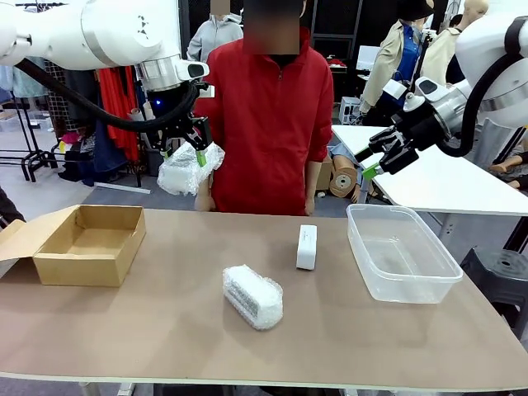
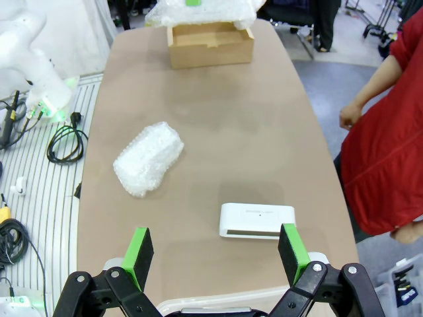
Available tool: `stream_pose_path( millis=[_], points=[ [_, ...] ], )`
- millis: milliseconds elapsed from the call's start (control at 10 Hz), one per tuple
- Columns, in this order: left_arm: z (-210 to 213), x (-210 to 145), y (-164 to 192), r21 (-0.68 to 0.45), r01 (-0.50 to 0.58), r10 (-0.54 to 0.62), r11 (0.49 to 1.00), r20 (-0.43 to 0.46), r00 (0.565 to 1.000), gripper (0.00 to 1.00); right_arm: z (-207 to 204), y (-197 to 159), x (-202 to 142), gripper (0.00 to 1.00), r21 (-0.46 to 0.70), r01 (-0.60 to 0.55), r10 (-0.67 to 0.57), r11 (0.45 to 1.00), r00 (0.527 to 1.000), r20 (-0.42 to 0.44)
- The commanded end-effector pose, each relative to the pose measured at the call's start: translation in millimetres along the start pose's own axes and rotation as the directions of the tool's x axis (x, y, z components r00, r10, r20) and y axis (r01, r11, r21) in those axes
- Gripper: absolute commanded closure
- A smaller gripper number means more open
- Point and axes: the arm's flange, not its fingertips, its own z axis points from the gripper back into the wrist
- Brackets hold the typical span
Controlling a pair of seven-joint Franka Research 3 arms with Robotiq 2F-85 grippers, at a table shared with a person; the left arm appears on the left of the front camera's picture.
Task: Separate and place wrapped and unwrapped clocks.
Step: If the picked Digital clock is wrapped, place it in the Package Box ; if not, place it in the Organizing box.
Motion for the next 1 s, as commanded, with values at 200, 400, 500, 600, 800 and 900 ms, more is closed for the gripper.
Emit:
stream_pose_path(
  millis=[200,400,500,600,800,900],
  points=[
    [16,-22,-1,0.078,-0.052,0.057,0.996,-0.064,0.996,1.0,1,0,1,0.0,-0.001,-0.005,0.005,1.0,1.0,-0.002],
    [32,-40,20,0.132,-0.097,0.103,0.987,-0.043,0.994,1.0,1,0,1,0.0,-0.001,-0.005,0.005,1.0,1.0,-0.002],
    [33,-50,29,0.16,-0.133,0.14,0.978,-0.035,0.99,1.0,1,0,1,0.0,-0.001,-0.005,0.005,1.0,1.0,-0.002],
    [33,-57,46,0.249,-0.151,0.168,0.957,-0.047,0.985,1.0,1,0,1,0.0,-0.001,-0.005,0.005,1.0,1.0,-0.002],
    [18,-74,72,0.309,-0.205,0.24,0.929,-0.079,0.968,1.0,1,0,1,0.0,-0.001,-0.005,0.005,1.0,1.0,-0.002],
    [10,-81,85,0.32,-0.214,0.25,0.923,-0.076,0.965,1.0,1,0,1,0.0,-0.001,-0.005,0.005,1.0,1.0,-0.002]
  ],
)
